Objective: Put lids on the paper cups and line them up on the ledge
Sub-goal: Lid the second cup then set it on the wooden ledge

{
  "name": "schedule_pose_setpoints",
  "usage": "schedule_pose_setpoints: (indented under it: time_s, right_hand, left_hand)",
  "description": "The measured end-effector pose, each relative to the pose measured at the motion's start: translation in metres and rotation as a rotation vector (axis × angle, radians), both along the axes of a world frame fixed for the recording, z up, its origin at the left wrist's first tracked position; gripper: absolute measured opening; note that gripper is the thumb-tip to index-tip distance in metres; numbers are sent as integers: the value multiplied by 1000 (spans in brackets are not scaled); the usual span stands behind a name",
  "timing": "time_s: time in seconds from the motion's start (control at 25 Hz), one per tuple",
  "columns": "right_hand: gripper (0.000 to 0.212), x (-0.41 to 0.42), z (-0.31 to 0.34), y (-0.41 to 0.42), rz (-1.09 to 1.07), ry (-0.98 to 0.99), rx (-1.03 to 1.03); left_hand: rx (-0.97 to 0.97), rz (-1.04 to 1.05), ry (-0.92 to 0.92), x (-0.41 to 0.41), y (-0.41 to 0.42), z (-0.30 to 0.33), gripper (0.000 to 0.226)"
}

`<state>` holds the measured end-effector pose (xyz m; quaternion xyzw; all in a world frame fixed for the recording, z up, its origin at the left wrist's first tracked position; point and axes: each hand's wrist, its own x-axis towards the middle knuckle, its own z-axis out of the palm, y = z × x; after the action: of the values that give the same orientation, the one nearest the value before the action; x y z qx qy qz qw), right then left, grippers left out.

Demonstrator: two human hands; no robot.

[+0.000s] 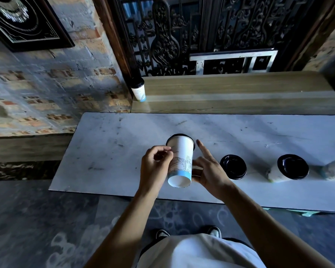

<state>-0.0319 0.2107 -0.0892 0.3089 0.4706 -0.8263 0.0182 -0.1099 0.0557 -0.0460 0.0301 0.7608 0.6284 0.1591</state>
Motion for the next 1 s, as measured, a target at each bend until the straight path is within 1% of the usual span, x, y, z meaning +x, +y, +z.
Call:
schedule_pose_setpoints:
  time_s: [0.16, 0.2, 0.24, 0.36, 0.52, 0.68, 0.8, 0.88, 1.0]
  right_hand:
    - [33, 2, 2, 5, -29, -7, -53]
    - [28, 2, 3, 7, -37, 0, -72]
    - [27, 2, 2, 8, -47, 10, -84]
    - [35, 3, 2, 11, -69, 49, -100]
    - [29, 5, 3, 10, -76, 52, -115]
    - [46, 9, 0, 8, -41, 84, -96]
    - [52, 10, 2, 5, 5, 86, -85]
    - [56, 10, 3, 4, 13, 83, -85]
    - [53, 9, 1, 5, -19, 64, -116]
  left_hand:
    - [-19, -23, 38, -2, -2, -3, 22]
    - [-20, -34, 53, -2, -2, -2, 25]
    - [-23, -45, 66, -1, -2, -1, 28]
    - [-23, -66, 89, 0, -3, -1, 34]
    - [-47, -77, 95, 1, -3, -4, 36]
    - [-50, -56, 75, 1, -4, -8, 36]
    - [-18, -11, 30, 3, -2, -8, 33]
    - [7, 11, -4, 4, -2, -7, 27]
    - [19, 13, -45, 4, -2, -8, 17]
